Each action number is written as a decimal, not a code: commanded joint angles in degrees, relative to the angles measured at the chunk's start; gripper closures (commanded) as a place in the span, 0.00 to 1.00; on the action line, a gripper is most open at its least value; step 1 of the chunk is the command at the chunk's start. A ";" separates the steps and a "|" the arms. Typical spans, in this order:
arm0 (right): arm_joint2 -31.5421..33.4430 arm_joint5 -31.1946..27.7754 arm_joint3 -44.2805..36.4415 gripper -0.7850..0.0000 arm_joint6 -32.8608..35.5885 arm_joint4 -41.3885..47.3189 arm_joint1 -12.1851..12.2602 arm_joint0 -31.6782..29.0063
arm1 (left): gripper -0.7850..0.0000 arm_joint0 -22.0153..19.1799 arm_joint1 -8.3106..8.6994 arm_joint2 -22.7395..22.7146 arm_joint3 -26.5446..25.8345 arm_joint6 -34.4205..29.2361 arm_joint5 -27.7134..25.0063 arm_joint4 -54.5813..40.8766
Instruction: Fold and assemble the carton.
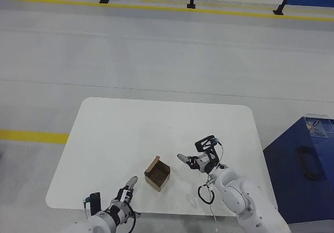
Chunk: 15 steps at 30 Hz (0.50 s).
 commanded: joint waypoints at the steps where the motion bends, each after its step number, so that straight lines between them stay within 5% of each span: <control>1: 0.02 -0.01 -0.03 0.00 -0.12 -0.01 0.00 -0.03 | 0.00 0.01 0.01 -0.02 -0.05 -0.07 0.16 -0.03; 5: 0.18 0.61 1.15 0.00 0.14 0.73 -0.06 -0.17 | 0.00 -0.73 0.02 0.72 2.75 0.95 1.35 1.79; 9: -2.56 4.85 4.53 0.00 2.05 -7.13 -0.42 2.01 | 0.00 -4.83 0.53 6.11 5.70 0.19 7.48 12.17; 15: -7.32 6.85 8.93 0.00 1.20 -7.35 -1.79 5.01 | 0.00 -10.92 -0.14 10.94 13.00 0.54 9.51 16.45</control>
